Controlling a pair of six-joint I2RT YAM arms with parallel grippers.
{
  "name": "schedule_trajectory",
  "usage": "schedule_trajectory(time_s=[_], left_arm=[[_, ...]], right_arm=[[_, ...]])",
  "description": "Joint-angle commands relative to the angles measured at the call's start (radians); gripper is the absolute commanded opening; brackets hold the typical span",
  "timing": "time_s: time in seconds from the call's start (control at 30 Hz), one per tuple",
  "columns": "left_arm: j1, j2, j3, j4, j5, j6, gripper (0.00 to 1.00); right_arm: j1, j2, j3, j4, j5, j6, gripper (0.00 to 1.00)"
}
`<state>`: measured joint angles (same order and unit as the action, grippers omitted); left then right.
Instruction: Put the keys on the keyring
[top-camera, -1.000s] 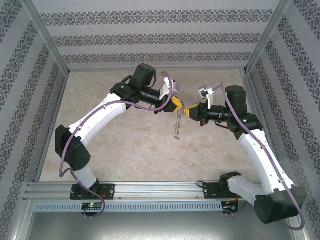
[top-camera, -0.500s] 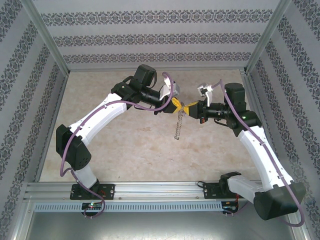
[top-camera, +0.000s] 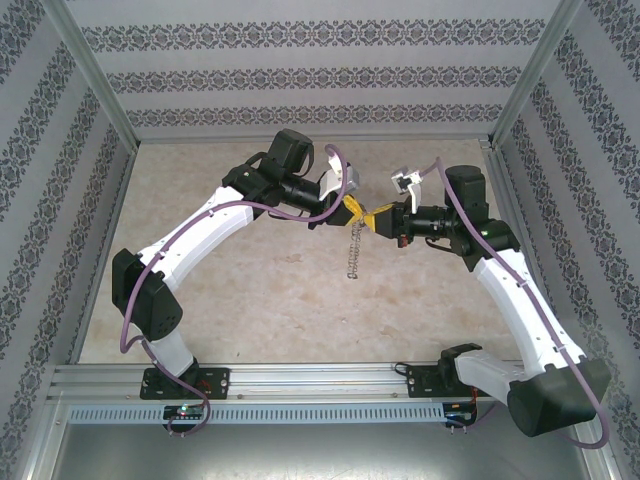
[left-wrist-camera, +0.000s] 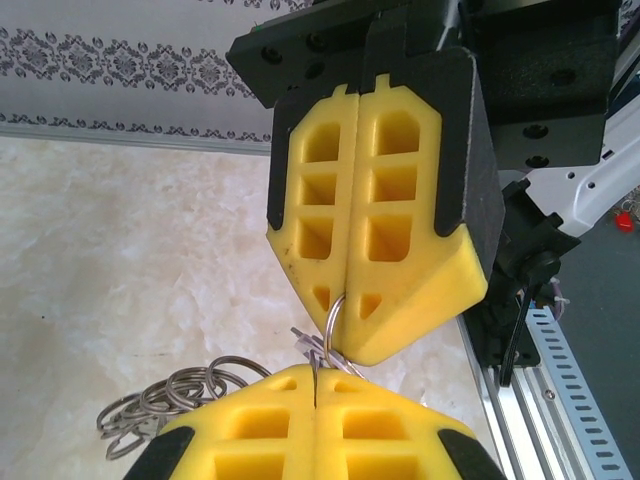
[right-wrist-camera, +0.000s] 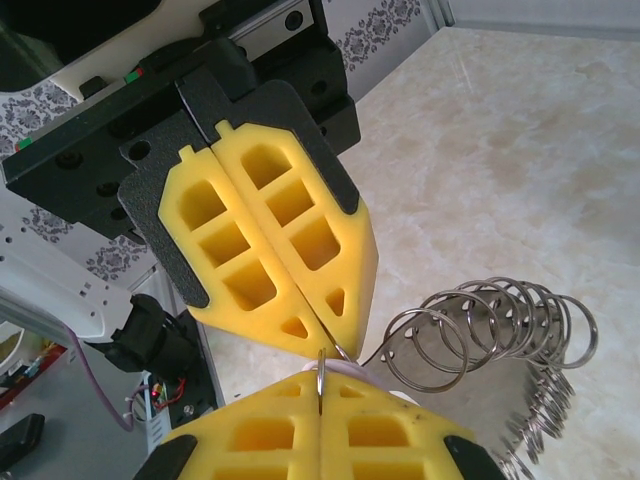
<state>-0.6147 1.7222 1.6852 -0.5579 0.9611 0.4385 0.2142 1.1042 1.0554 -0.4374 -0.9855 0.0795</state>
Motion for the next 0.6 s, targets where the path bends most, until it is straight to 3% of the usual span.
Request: schedule_trajectory(time_s=[0.0, 0.57], left_arm=[[-0.014, -0.04, -0.003, 0.091, 0.056, 0.012, 0.0], [-0.015, -0.147, -0.129, 0.257, 0.039, 0.091, 0.0]], right_arm=[[0.019, 0.026, -0.015, 0.008, -0.017, 0.012, 0.0], [-0.028, 0.065, -0.029, 0.043, -0.096, 0.132, 0.0]])
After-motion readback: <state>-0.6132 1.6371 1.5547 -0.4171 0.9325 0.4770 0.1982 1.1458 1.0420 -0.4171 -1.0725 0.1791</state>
